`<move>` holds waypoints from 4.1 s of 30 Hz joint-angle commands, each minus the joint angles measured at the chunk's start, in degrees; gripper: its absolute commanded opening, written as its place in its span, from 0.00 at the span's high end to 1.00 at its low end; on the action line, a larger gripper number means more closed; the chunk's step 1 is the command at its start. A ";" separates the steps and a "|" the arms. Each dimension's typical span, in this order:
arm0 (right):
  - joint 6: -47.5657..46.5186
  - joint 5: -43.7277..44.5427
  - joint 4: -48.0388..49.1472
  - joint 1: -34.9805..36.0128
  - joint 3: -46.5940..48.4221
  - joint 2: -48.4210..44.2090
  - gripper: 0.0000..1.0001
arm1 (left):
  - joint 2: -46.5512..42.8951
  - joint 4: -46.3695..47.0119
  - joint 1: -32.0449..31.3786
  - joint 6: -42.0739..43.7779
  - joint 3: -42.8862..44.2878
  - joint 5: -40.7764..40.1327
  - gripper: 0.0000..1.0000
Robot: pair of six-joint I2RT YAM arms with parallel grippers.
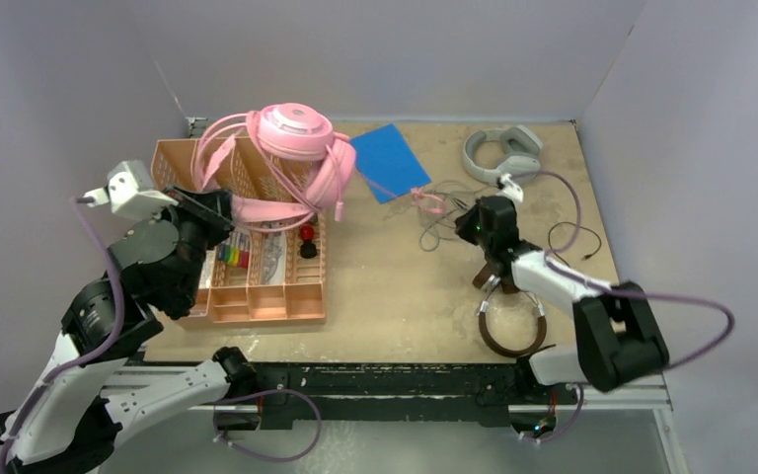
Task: Wrap the headphones
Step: Wrap the headphones cable around the headphones, then place the headphones at the center of the board.
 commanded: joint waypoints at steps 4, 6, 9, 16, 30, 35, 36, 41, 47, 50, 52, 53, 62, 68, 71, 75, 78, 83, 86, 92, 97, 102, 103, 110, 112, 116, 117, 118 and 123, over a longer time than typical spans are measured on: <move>31.51 9.37 10.45 -0.61 -18.49 -16.43 1.00 | -4.27 8.75 0.26 -4.84 1.18 -9.98 1.00; 32.18 8.88 10.37 -0.69 -18.77 -16.97 1.00 | -4.00 8.46 0.27 -4.92 1.38 -9.91 1.00; 15.87 1.14 16.85 -0.71 -15.04 -13.47 1.00 | -2.78 9.16 0.26 -4.83 1.61 -7.08 1.00; -21.70 -37.12 8.70 -0.09 2.98 1.08 0.62 | 0.42 8.18 0.30 -5.13 1.26 -0.47 1.00; -47.51 -61.40 0.13 8.10 26.42 27.56 0.31 | 0.48 7.69 0.25 -3.95 2.14 1.60 1.00; -51.38 -57.07 4.45 11.99 27.71 31.33 0.30 | 0.44 7.75 0.25 -3.55 2.19 2.05 1.00; -51.18 -57.11 6.86 12.19 27.39 31.80 0.30 | 0.36 7.77 0.26 -3.57 2.19 2.08 1.00; -51.53 -55.87 9.93 13.16 30.03 35.35 0.31 | 0.55 8.29 0.28 -3.45 2.42 3.11 1.00; -52.45 -54.59 6.27 13.89 37.06 40.33 0.34 | 1.05 8.29 0.27 -3.25 3.09 3.81 1.00; -55.40 -57.81 2.39 14.23 40.05 41.80 0.36 | 0.87 8.30 0.24 -3.37 2.98 3.99 1.00; -55.84 -59.20 1.95 14.74 40.49 42.35 0.36 | 0.84 8.38 0.25 -3.40 2.98 4.10 1.00; -55.85 -59.87 1.46 14.99 40.94 42.60 0.36 | 0.90 8.38 0.27 -3.42 3.03 4.15 1.00; -54.35 -58.60 3.66 16.89 41.54 43.39 0.36 | 0.76 8.76 0.26 -3.62 2.81 4.48 1.00; -51.73 -54.20 7.06 18.36 43.18 44.51 0.47 | 0.71 8.78 0.28 -3.82 2.89 4.81 1.00; -46.99 -53.14 12.20 18.41 41.30 43.53 0.63 | 0.61 8.61 0.30 -3.93 3.05 4.62 1.00; -39.44 -45.79 16.73 17.70 36.43 38.34 1.00 | 0.52 8.56 0.27 -4.04 3.24 4.44 1.00; -30.81 -34.10 21.24 15.93 27.36 30.72 1.00 | 0.23 8.51 0.30 -3.93 3.30 3.80 1.00; -10.22 -5.26 23.22 12.39 10.43 16.79 1.00 | -1.08 8.43 0.27 -4.37 3.01 0.94 1.00; 7.06 -0.23 23.96 7.33 0.85 9.87 1.00 | -2.35 8.49 0.22 -5.41 1.78 -1.80 1.00; 40.29 18.56 22.91 0.34 -19.06 -11.26 1.00 | -6.19 8.22 0.22 -8.94 -2.82 -7.73 1.00; 47.38 22.10 9.45 -4.13 -19.50 -21.11 1.00 | -8.19 7.71 0.27 -9.70 -4.49 -11.41 1.00; 56.76 15.13 4.99 -8.95 -23.42 -23.53 1.00 | -8.35 7.07 0.23 -9.71 -4.18 -12.53 1.00; 57.70 13.57 5.83 -9.95 -24.33 -23.50 1.00 | -8.48 6.68 0.28 -9.91 -4.05 -12.99 1.00; 53.37 11.07 18.27 -12.91 -29.41 -24.16 1.00 | -10.52 4.80 0.30 -10.45 -3.81 -16.33 1.00; 40.04 5.61 25.94 -13.56 -27.99 -22.01 1.00 | -10.30 5.22 0.28 -10.19 -3.82 -15.44 1.00; 8.03 -20.34 28.55 -13.59 -19.25 -18.02 1.00 | -7.26 6.36 0.29 -9.75 -4.25 -8.66 1.00; 3.67 -26.61 30.90 -13.48 -18.23 -17.24 1.00 | -6.24 7.38 0.25 -9.56 -4.97 -6.12 1.00; 1.32 -31.84 33.62 -13.46 -17.87 -16.45 1.00 | -4.99 8.68 0.23 -8.83 -5.74 -2.98 1.00; -11.24 -46.35 16.09 -13.37 -7.28 -12.79 1.00 | 3.65 7.83 0.28 -6.37 -5.89 9.47 1.00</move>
